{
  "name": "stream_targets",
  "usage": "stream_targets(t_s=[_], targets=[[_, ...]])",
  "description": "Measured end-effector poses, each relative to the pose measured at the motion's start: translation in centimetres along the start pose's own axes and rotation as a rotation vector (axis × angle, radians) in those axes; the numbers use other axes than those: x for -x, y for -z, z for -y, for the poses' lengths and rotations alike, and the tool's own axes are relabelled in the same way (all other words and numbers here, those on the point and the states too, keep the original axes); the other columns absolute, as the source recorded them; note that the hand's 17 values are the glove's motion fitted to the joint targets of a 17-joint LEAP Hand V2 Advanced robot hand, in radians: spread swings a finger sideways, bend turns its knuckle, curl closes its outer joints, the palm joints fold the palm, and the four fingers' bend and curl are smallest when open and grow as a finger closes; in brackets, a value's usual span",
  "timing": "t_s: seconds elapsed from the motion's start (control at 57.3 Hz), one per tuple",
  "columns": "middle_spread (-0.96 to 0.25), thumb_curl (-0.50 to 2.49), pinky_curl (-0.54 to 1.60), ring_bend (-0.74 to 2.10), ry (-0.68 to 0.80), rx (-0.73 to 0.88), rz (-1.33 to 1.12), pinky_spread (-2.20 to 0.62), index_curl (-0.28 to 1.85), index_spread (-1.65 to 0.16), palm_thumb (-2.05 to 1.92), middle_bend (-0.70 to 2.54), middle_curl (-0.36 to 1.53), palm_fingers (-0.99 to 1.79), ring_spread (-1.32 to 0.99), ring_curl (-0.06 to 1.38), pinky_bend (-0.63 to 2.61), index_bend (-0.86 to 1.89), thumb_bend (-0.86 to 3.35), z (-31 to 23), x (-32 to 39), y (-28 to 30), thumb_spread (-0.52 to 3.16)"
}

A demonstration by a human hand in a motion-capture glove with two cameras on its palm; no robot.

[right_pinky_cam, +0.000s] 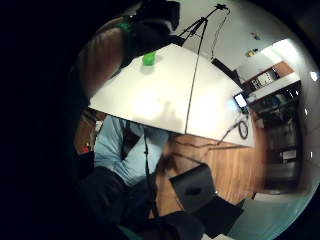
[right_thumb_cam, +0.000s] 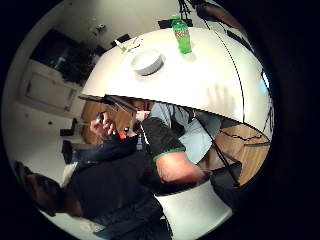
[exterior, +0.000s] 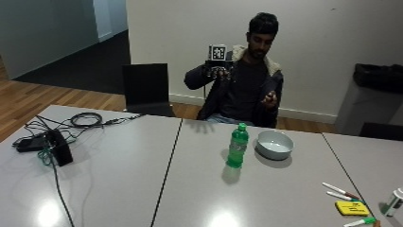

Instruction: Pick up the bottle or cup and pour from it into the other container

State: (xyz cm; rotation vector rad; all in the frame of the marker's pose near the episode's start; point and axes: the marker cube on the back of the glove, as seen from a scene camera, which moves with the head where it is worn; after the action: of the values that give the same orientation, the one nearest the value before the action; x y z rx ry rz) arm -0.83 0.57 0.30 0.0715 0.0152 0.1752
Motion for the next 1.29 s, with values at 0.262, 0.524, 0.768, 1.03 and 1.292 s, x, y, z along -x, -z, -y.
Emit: stream_targets(t_s=[0.262, 0.524, 0.768, 1.03, 1.292], targets=[[0.01, 0.19, 0.18, 0.2, 0.05, 0.061, -0.025, 0.28, 0.22, -0.34, 0.36, 0.27, 0.2, 0.53, 0.17, 0.14, 0.42, 0.17, 0.08, -1.1, 0.2, 0.3, 0.89], [0.01, 0.27, 0.21, 0.19, 0.117, 0.066, -0.041, 0.31, 0.25, -0.36, 0.4, 0.24, 0.26, 0.52, 0.18, 0.18, 0.41, 0.16, -0.01, -0.4, 0.4, 0.1, 0.99], [0.01, 0.31, 0.23, 0.19, 0.022, 0.008, -0.062, 0.32, 0.27, -0.37, 0.4, 0.23, 0.29, 0.5, 0.19, 0.21, 0.41, 0.16, -0.03, 2.1, 0.5, -0.3, 1.0], [0.01, 0.33, 0.24, 0.19, -0.067, -0.024, -0.076, 0.32, 0.27, -0.37, 0.4, 0.22, 0.32, 0.5, 0.18, 0.22, 0.41, 0.16, -0.03, 5.5, -0.9, -1.3, 1.01], [0.05, 0.34, 0.28, 0.16, -0.145, -0.052, -0.092, 0.32, 0.26, -0.36, 0.39, 0.2, 0.33, 0.38, 0.2, 0.22, 0.5, 0.14, -0.03, 15.2, -2.1, -4.2, 0.99]])
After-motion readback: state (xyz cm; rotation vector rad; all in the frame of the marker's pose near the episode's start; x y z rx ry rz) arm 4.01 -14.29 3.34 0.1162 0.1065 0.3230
